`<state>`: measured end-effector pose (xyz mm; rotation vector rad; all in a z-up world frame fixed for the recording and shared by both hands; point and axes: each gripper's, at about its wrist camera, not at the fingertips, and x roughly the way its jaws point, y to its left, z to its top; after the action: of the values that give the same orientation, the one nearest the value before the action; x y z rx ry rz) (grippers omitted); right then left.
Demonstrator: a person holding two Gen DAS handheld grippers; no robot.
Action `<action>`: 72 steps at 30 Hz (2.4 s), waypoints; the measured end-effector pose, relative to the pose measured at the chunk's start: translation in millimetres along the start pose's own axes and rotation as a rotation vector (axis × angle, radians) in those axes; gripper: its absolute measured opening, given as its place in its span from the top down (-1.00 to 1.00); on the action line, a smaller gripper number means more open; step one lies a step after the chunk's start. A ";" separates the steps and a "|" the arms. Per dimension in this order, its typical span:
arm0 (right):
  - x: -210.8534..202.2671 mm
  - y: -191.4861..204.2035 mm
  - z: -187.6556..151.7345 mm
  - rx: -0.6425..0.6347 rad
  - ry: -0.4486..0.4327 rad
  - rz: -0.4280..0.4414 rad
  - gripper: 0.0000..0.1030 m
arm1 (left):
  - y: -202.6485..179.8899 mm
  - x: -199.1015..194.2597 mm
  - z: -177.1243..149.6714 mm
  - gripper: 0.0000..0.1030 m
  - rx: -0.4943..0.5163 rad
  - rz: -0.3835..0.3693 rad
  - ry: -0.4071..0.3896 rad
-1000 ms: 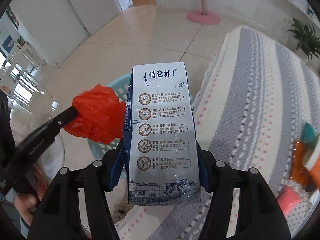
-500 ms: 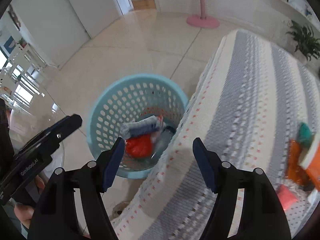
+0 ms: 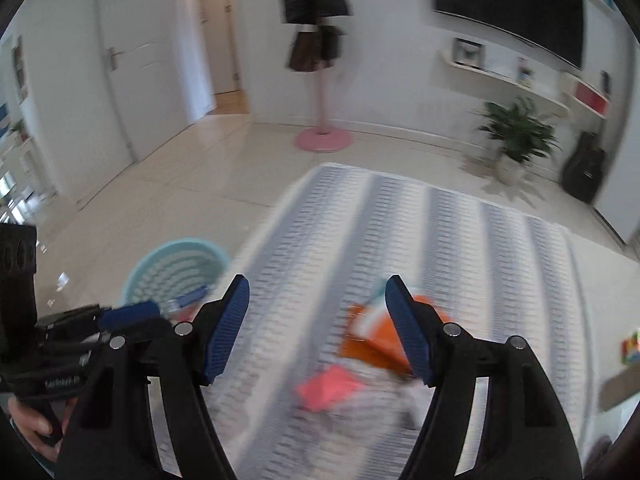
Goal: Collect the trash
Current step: 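Grasp the pink packet with left tool while right tool grasps orange cup, then drop the pink packet and orange cup into the blue basket with both tools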
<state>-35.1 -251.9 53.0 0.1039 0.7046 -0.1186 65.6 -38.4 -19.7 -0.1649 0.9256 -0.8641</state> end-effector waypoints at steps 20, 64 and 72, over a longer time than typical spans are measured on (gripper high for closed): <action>109.6 -107.6 -49.0 -0.022 0.230 -0.026 -0.62 | -19.3 153.5 -46.4 -0.07 0.066 0.020 0.273; 57.7 100.6 24.5 -0.271 -0.025 0.121 -0.29 | 114.9 -62.9 12.7 0.55 -0.168 0.217 -0.193; 94.1 180.3 10.3 -0.331 0.027 0.168 -0.29 | 186.8 -110.6 9.0 0.55 -0.280 0.300 -0.228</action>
<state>68.4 -82.0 9.5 -0.1526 0.7305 0.1612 147.7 162.4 -32.5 -0.3496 0.8274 -0.4257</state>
